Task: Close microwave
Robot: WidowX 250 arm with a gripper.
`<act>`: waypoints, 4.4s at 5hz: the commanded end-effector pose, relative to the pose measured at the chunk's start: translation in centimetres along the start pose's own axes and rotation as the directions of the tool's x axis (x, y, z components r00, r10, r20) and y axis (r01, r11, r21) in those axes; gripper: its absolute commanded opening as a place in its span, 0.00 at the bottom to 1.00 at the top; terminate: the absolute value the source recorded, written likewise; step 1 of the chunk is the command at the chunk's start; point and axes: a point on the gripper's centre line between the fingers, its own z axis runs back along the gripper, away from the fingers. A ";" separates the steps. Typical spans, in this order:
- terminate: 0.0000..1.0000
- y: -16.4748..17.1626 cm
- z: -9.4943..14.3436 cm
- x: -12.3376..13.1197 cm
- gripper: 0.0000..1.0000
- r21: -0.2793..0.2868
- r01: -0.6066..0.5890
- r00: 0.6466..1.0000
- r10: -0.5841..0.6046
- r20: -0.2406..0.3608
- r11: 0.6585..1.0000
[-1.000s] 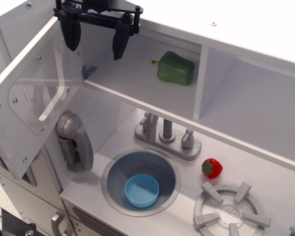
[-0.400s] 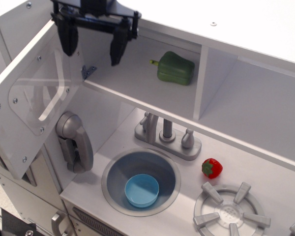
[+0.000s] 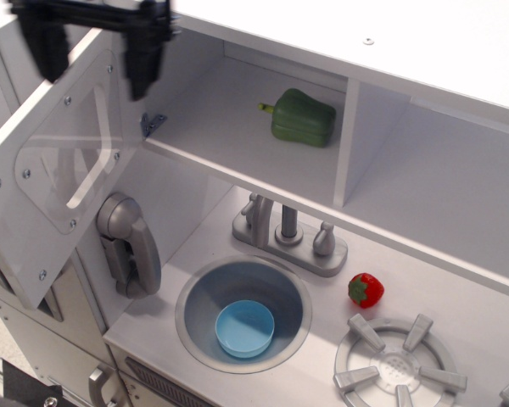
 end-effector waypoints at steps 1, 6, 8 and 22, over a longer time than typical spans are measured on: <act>0.00 4.3 -1.1 -0.7 1.00 0.033 0.012 0.998 -0.015 0.063 0.999; 0.00 0.2 -5.0 2.0 1.00 -0.123 -0.099 0.995 0.096 -0.024 0.988; 0.00 -5.2 -5.1 2.4 1.00 -0.113 -0.098 0.995 0.100 0.009 0.989; 0.00 -5.6 -9.4 8.2 1.00 -0.111 -0.093 0.950 0.121 0.289 0.989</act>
